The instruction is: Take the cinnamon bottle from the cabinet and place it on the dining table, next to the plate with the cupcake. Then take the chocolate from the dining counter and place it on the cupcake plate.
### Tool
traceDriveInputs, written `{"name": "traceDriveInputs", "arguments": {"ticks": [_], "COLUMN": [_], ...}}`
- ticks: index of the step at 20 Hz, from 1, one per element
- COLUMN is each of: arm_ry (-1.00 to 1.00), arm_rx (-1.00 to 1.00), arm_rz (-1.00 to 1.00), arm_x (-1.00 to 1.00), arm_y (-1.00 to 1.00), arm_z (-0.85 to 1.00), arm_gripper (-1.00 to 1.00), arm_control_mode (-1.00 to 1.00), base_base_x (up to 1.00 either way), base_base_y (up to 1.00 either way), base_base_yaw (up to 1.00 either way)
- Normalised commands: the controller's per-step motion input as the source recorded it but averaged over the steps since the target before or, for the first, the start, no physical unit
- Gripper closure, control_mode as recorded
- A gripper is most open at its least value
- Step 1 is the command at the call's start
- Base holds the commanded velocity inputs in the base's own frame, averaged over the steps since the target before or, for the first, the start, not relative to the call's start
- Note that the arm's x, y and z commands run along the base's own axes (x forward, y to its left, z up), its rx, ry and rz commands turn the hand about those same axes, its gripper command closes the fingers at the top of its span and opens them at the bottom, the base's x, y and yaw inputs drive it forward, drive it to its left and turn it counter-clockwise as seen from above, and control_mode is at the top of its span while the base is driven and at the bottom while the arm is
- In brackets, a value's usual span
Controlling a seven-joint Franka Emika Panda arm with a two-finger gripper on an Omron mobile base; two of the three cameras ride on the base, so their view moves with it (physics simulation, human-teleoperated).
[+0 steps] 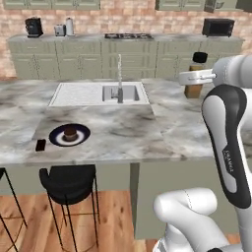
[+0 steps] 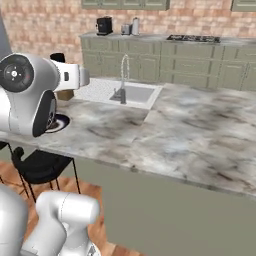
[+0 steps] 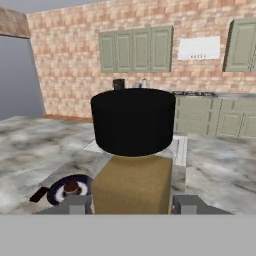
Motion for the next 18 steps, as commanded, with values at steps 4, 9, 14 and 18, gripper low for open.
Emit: {"name": "traceDriveInputs", "arguments": {"ticks": [4,9,14,18], "arm_ry": [0.00,0.00,0.00,0.00], "arm_rx": [0.00,0.00,0.00,0.00], "arm_rz": [0.00,0.00,0.00,0.00], "arm_x": [0.00,0.00,0.00,0.00], "arm_y": [0.00,0.00,0.00,0.00], "arm_z": [0.00,0.00,0.00,0.00], "arm_gripper": [1.00,1.00,1.00,1.00], "arm_control_mode": [1.00,1.00,1.00,1.00], "base_base_x": [0.54,0.51,0.59,0.53], "base_base_y": [0.59,0.13,0.47,0.80], "base_base_yaw": [-0.25,-0.24,-0.26,-0.23]}}
